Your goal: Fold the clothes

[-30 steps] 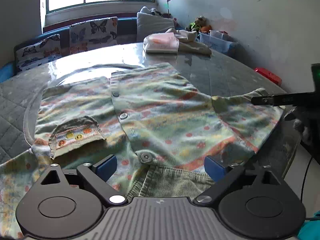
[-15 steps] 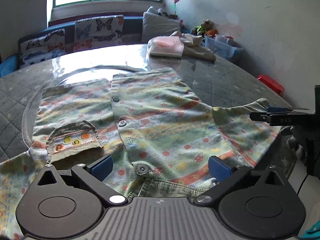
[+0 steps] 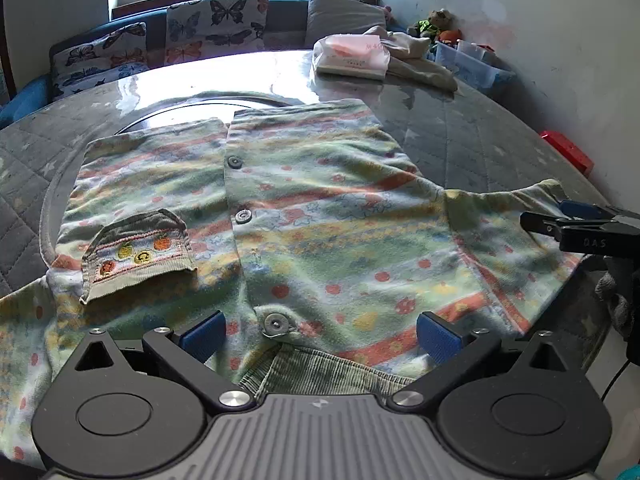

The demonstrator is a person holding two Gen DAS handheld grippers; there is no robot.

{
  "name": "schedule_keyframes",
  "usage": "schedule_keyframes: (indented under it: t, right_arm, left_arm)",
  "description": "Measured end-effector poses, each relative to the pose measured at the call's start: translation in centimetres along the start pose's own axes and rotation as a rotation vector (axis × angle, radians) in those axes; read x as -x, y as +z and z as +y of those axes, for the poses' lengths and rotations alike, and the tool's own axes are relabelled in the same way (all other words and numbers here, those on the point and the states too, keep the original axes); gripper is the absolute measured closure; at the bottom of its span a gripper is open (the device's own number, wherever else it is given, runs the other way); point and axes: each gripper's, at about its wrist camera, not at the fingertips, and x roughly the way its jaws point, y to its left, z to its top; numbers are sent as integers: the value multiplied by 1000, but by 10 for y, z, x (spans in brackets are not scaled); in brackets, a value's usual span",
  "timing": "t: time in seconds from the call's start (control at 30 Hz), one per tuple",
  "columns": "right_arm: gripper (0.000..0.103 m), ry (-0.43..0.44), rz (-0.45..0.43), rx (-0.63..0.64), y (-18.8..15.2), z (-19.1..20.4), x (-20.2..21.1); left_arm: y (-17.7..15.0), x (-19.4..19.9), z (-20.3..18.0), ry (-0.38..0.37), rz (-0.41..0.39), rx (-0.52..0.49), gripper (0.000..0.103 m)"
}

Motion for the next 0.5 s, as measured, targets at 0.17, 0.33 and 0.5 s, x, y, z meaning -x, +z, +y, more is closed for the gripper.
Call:
schedule_keyframes:
  t: [0.17, 0.33, 0.5]
  right_arm:
    - [0, -5, -3, -4, 0, 1, 0]
    - [0, -8, -11, -4, -1, 1, 0]
    - [0, -13, -17, -1, -2, 2, 0]
  left_arm:
    - [1, -2, -3, 16, 8, 1, 0]
    - [2, -4, -5, 35, 16, -4, 0]
    - [2, -5, -7, 49, 19, -10, 0]
